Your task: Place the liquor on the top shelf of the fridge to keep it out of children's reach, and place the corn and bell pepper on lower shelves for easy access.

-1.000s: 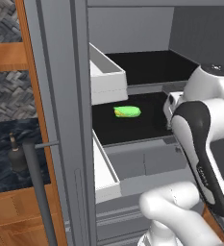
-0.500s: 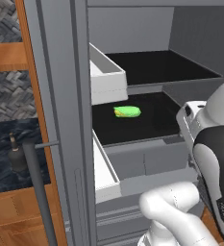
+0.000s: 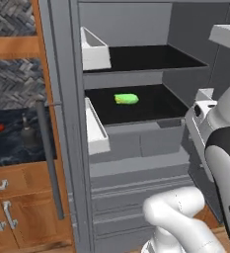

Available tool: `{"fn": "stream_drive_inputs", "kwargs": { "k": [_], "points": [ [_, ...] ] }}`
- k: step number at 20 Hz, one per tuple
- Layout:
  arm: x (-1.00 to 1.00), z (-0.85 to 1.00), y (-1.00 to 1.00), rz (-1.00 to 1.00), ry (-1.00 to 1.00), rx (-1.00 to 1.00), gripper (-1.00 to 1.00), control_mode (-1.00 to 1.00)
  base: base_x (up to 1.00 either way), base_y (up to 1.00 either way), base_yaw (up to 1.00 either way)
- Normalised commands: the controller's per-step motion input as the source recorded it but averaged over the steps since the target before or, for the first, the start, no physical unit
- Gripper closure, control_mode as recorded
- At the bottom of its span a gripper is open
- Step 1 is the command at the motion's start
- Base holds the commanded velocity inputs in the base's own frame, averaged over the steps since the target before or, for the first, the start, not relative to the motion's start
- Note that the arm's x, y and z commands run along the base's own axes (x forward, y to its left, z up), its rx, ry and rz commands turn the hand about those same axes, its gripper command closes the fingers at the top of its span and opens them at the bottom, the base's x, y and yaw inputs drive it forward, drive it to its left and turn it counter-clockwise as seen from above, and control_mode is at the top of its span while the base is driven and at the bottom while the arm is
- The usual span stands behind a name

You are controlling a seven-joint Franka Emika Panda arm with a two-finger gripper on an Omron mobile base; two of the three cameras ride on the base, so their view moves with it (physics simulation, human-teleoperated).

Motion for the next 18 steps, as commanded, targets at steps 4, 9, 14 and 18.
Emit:
{"fn": "stream_drive_inputs", "kwargs": {
  "k": [4, 9, 14, 18],
  "points": [
    [0.00, 0.00, 0.00, 0.00, 0.00, 0.00, -1.00, 1.00, -1.00, 0.15, 0.28],
    [0.00, 0.00, 0.00, 0.00, 0.00, 0.00, -1.00, 1.00, -0.89, 0.62, 0.28],
    [0.00, 0.00, 0.00, 0.00, 0.00, 0.00, -1.00, 1.00, -0.17, 1.00, 0.10],
    [0.00, 0.00, 0.00, 0.00, 0.00, 0.00, -1.00, 1.00, 0.00, 1.00, -0.03]
  ]
}}
